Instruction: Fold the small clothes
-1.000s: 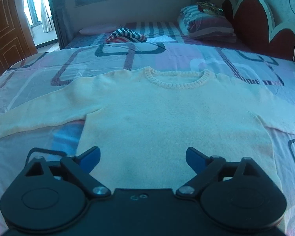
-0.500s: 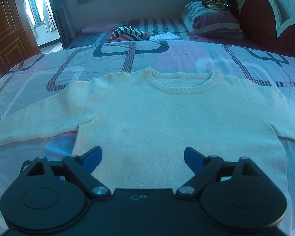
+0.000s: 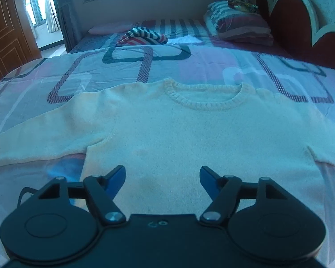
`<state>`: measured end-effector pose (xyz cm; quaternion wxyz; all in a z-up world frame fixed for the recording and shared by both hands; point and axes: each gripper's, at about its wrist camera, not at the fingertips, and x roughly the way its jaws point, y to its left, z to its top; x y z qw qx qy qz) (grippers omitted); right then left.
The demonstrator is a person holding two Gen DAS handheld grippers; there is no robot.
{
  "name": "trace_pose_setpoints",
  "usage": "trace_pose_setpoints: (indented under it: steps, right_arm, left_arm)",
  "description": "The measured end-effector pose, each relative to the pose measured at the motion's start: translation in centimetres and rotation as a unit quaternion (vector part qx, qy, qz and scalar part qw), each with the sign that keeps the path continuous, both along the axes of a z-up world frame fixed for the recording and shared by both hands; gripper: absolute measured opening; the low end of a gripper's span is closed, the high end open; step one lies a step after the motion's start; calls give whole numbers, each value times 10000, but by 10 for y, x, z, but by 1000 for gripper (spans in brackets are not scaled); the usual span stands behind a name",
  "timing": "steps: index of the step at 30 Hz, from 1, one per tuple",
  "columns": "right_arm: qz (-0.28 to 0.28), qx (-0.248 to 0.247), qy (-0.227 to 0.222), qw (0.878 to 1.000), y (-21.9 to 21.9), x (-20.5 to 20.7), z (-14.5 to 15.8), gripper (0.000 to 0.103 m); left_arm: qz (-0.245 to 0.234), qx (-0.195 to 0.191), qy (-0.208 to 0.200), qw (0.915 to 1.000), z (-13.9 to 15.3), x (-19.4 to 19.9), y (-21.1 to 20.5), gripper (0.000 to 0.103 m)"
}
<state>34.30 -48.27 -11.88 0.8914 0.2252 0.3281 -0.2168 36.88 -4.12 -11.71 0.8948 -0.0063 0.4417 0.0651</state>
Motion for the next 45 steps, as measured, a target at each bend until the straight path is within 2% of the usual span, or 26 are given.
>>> trace_pose_setpoints:
  steps: [6, 12, 15, 19, 22, 23, 24, 25, 26, 29, 32, 35, 40, 43, 44, 45]
  right_arm:
    - [1100, -126, -465, 9928, 82, 28, 36, 6]
    - [2344, 55, -702, 9696, 208, 56, 50, 6]
    - [2900, 196, -577, 9551, 273, 69, 36, 6]
    - [3481, 326, -221, 9366, 344, 75, 3, 6]
    - [3809, 418, 69, 9236, 379, 75, -19, 7]
    - [3904, 394, 129, 9197, 387, 74, -24, 11]
    - [3980, 368, 171, 9165, 392, 72, -27, 17]
    - [4025, 377, 166, 9145, 395, 70, -27, 32]
    - [4038, 417, 109, 9138, 393, 66, -26, 41]
    - [3913, 243, -9, 9200, 379, 56, -19, 41]
    - [3606, -280, 14, 9323, 353, 46, -14, 41]
    - [3257, -692, 168, 9428, 320, 31, -17, 41]
    - [2719, -932, 466, 9567, 274, 12, -29, 42]
    - [2421, -863, 629, 9644, 253, 8, -36, 42]
    - [2357, -812, 658, 9662, 249, 8, -37, 42]
    - [2325, -763, 658, 9674, 245, 6, -37, 42]
  left_arm:
    - [50, -104, -148, 9998, 13, 2, 21, 69]
    - [66, -412, -251, 9988, 17, 10, 54, 71]
    - [116, -557, -257, 9980, 14, 15, 70, 72]
    - [69, -799, -175, 9966, 5, 21, 86, 76]
    - [-9, -1048, -63, 9945, -2, 26, 92, 79]
    - [-30, -1146, -28, 9934, -4, 28, 92, 80]
    - [-47, -1263, 22, 9920, -7, 31, 93, 82]
    - [-64, -1388, 78, 9903, -10, 33, 93, 82]
    - [-82, -1541, 140, 9879, -12, 36, 93, 82]
    - [-187, -2058, 370, 9777, -22, 44, 85, 82]
    - [-311, -2360, 589, 9695, -35, 53, 69, 78]
    - [-302, -2517, 732, 9646, -49, 60, 57, 55]
    - [-83, -2627, 514, 9635, -53, 67, 51, 52]
    - [-122, -2489, 428, 9675, -55, 73, 43, 29]
    - [-117, -2493, 402, 9675, -56, 74, 42, 16]
    - [-95, -2576, 410, 9653, -57, 75, 43, 10]
